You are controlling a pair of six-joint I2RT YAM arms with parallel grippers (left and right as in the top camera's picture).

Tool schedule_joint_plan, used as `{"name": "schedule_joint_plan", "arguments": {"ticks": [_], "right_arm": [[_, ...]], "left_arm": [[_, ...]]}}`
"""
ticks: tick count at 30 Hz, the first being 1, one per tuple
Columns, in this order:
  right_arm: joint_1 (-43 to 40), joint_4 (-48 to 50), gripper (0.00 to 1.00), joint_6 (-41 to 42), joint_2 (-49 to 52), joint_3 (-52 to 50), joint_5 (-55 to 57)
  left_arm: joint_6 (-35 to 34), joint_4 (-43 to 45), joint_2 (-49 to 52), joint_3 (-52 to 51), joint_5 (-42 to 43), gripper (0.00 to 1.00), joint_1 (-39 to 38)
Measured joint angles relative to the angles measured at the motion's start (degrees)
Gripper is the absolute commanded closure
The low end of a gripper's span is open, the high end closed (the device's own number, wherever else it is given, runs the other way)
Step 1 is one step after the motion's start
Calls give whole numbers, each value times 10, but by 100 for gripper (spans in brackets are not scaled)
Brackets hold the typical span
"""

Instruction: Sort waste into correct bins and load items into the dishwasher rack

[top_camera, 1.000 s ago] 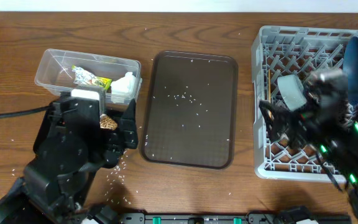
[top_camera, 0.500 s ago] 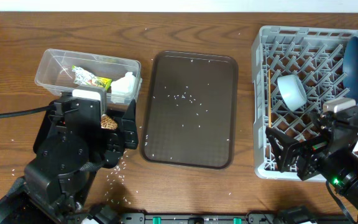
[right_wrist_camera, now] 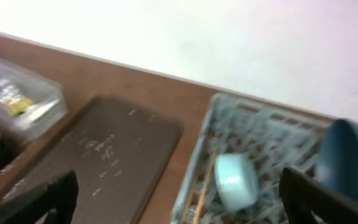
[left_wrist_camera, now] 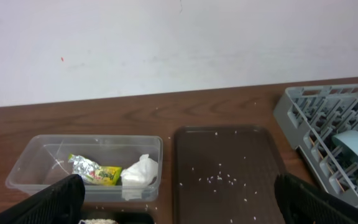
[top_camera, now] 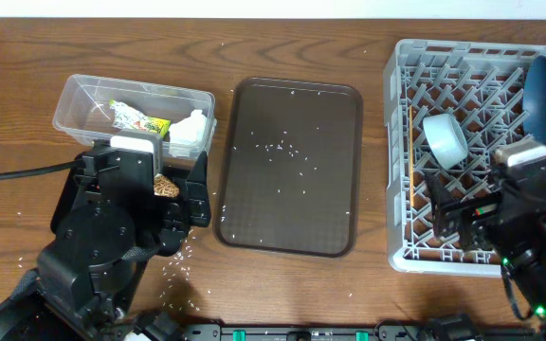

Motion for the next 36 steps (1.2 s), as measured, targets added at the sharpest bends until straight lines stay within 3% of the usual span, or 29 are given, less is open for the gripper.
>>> {"name": "schedule_joint_plan", "arguments": {"ticks": [5,18,28,36], "right_arm": [[-41,134,1,-7,-97,-170,4],[-70,280,1,-10,-340,-539,3],[-70,457,1,-10,-388,-689,3],[-70,467,1,-10,-388,-695,3]], "left_arm": [[0,0,0,0,0,2,0],[0,0,0,0,0,2,0],[0,0,0,0,0,2,0],[0,0,0,0,0,2,0]]}}
